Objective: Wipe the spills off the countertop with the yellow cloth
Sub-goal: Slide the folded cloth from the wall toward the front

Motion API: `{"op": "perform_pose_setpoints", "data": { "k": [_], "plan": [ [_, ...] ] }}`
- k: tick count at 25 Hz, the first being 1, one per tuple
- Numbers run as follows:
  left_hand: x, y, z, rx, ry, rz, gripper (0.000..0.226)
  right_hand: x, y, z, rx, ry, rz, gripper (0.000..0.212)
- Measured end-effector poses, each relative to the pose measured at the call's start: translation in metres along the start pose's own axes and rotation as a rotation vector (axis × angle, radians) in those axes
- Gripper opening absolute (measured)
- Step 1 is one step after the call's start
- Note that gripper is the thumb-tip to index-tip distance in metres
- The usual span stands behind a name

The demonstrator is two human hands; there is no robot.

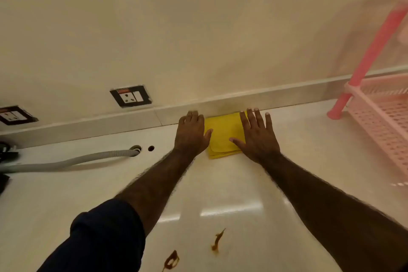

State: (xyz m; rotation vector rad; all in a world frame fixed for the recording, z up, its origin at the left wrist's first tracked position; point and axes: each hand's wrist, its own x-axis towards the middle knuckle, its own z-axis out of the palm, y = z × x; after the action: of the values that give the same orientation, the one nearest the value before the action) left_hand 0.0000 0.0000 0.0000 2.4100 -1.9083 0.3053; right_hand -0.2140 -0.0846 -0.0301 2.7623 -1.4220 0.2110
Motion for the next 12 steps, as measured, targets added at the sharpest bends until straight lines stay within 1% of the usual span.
{"op": "perform_pose_setpoints", "data": {
  "k": [2, 4, 6, 8, 10, 12],
  "plan": [
    [0.007, 0.007, 0.016, -0.085, -0.047, -0.134, 0.059, 0.006, 0.004, 0.011, 0.031, -0.093, 0.08, 0.103],
    [0.013, 0.013, 0.03, -0.325, -0.114, -0.35, 0.06, 0.012, 0.006, 0.019, 0.113, -0.142, 0.152, 0.101],
    [0.025, 0.017, 0.039, -0.558, -0.188, -0.545, 0.066, 0.02, 0.003, 0.019, 0.224, -0.13, 0.214, 0.096],
    [0.039, 0.014, 0.045, -0.686, -0.233, -0.685, 0.075, 0.029, 0.001, 0.016, 0.332, -0.126, 0.283, 0.096],
    [0.046, 0.012, 0.05, -0.82, -0.257, -0.797, 0.081, 0.039, -0.003, 0.014, 0.446, -0.126, 0.354, 0.101],
    [0.048, 0.016, 0.053, -0.908, -0.238, -0.875, 0.086, 0.049, -0.006, 0.013, 0.58, -0.105, 0.45, 0.105]
  ]
}}
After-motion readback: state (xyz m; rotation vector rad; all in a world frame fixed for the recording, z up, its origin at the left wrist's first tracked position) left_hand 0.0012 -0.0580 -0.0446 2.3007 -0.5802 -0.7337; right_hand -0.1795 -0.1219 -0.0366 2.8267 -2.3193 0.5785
